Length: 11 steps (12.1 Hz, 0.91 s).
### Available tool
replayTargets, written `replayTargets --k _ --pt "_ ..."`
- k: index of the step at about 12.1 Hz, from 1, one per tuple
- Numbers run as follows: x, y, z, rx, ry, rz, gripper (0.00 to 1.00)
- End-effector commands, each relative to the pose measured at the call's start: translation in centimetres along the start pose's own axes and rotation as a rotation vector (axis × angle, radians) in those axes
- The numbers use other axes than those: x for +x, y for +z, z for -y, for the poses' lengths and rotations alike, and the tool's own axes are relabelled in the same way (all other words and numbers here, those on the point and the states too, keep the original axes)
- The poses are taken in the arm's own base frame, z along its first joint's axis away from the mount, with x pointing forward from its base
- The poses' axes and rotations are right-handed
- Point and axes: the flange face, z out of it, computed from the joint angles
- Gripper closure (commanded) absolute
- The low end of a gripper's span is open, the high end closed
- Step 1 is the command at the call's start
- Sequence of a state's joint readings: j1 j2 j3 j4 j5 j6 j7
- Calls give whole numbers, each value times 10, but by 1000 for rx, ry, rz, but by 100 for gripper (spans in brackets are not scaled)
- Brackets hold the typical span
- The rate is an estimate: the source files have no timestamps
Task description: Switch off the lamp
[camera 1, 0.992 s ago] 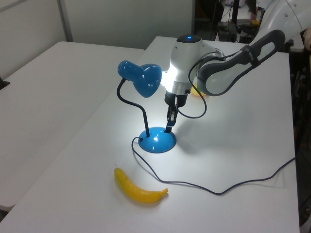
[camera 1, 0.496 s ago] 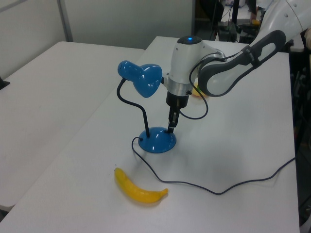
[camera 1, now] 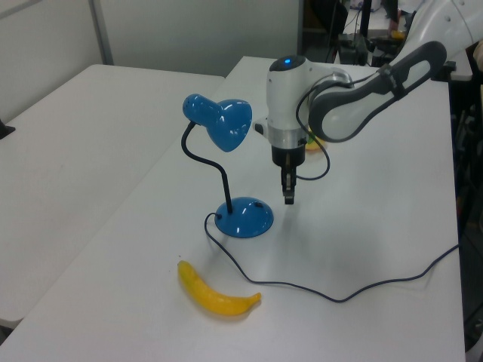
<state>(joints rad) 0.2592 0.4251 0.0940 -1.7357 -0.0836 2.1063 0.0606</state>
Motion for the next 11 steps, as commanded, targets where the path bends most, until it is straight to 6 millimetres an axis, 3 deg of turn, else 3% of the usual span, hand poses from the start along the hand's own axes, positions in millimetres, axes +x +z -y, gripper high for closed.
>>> replayTargets --k 1,2,4,9,11 --pt "-30 -44 -47 -34 61 76 100" --pt "-36 -54 -56 -46 90 88 100" --pt "-54 -102 -96 -70 214 109 100" --pt "-104 -203 -164 -62 350 30 100" --pt "-117 -221 -177 -65 380 0 100"
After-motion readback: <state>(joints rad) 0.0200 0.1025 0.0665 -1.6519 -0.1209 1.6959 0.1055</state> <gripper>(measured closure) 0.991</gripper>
